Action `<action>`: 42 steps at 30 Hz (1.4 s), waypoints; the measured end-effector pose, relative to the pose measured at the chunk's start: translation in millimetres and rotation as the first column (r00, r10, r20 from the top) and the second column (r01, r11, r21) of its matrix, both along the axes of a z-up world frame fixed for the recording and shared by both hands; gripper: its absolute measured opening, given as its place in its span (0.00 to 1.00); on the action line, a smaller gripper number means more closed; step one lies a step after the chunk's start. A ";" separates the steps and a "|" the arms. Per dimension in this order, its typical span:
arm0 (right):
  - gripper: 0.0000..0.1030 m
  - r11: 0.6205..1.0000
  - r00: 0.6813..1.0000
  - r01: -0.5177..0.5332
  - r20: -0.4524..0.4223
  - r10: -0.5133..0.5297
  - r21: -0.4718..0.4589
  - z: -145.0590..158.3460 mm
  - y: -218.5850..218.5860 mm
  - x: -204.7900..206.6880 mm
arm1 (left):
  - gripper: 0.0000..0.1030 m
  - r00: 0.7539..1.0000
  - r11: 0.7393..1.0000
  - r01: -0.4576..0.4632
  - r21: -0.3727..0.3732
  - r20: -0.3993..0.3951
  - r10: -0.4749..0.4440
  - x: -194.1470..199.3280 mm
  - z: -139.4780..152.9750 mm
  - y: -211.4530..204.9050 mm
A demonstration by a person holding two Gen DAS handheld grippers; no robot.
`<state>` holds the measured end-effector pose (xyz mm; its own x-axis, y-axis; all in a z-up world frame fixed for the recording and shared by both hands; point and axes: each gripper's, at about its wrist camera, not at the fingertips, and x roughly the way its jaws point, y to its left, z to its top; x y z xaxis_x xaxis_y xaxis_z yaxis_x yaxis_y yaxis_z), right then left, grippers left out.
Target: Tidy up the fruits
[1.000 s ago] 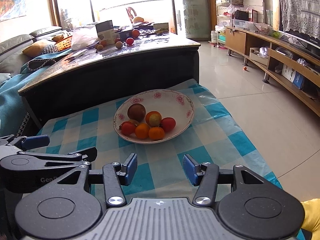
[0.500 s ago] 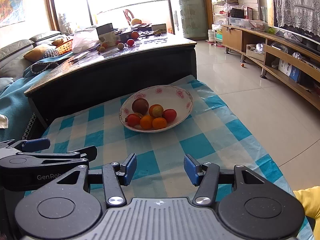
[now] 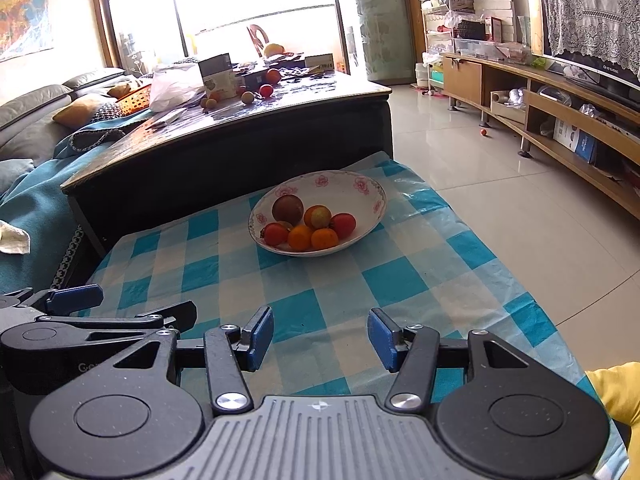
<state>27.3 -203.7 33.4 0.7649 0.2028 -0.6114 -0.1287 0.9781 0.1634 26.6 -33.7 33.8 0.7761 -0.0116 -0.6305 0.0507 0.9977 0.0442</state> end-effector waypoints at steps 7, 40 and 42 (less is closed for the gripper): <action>0.47 1.000 1.000 0.002 0.000 -0.002 0.002 -0.1 -0.8 -9.0 | 1.00 1.000 1.000 0.002 0.010 0.006 -0.002 -11.2 0.6 -0.8; 0.47 1.000 1.000 -0.019 -0.013 0.019 -0.006 -4.2 2.3 -30.8 | 1.00 1.000 1.000 -0.012 0.027 0.008 0.012 -35.4 -3.0 0.8; 0.47 1.000 1.000 -0.021 -0.012 0.021 -0.005 -3.9 2.4 -30.7 | 1.00 1.000 0.999 -0.012 0.030 0.012 0.012 -36.5 -2.8 0.7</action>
